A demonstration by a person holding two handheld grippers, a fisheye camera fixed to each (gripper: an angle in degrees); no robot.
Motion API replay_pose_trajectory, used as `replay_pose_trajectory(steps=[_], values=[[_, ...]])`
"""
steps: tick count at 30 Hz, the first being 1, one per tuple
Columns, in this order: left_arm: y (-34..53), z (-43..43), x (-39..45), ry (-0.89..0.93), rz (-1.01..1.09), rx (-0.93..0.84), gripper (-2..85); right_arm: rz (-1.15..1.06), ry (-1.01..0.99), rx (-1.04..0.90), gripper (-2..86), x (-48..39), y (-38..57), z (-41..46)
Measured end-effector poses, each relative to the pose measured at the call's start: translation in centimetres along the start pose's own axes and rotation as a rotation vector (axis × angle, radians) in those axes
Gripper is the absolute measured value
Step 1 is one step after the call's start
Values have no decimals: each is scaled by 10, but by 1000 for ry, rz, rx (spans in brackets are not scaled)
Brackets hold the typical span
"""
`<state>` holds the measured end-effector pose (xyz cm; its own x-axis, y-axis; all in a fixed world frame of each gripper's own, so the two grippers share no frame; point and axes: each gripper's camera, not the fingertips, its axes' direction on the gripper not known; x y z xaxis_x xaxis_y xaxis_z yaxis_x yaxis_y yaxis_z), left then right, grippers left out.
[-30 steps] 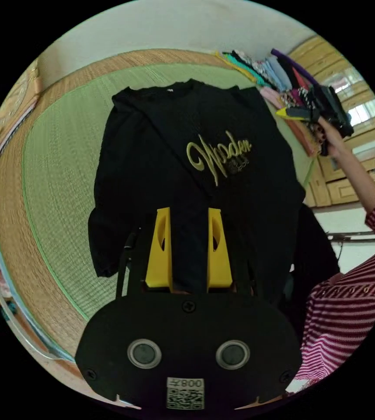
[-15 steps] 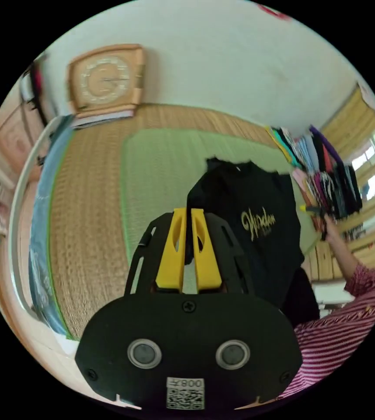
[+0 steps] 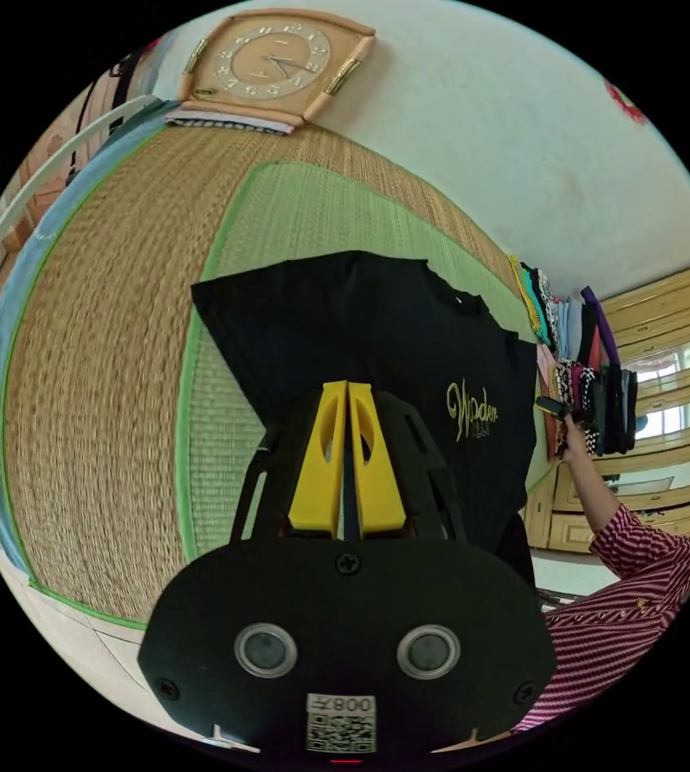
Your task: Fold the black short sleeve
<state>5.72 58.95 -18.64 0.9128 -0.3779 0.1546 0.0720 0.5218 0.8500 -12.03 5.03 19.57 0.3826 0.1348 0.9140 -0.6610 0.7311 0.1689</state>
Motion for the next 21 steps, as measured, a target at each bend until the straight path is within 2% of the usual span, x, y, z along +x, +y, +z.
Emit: replay_pose_trajectory(steps=[1, 4, 11, 16, 21], values=[[-3, 4, 1, 1, -4, -9, 2, -5, 44, -48, 0, 0, 12, 12], [-11, 19, 2, -21, -13, -54, 1, 21, 79, -12, 0, 11, 65, 5], [-13, 26, 9, -74, 25, -105, 0, 197, 52, 92, 0, 62, 191, -28], [-21, 17, 28, -77, 80, -70, 0, 147, 41, 194, 0, 34, 192, -62], [-36, 27, 31, -141, 66, -73, 0, 90, 61, 164, 0, 10, 155, -47]])
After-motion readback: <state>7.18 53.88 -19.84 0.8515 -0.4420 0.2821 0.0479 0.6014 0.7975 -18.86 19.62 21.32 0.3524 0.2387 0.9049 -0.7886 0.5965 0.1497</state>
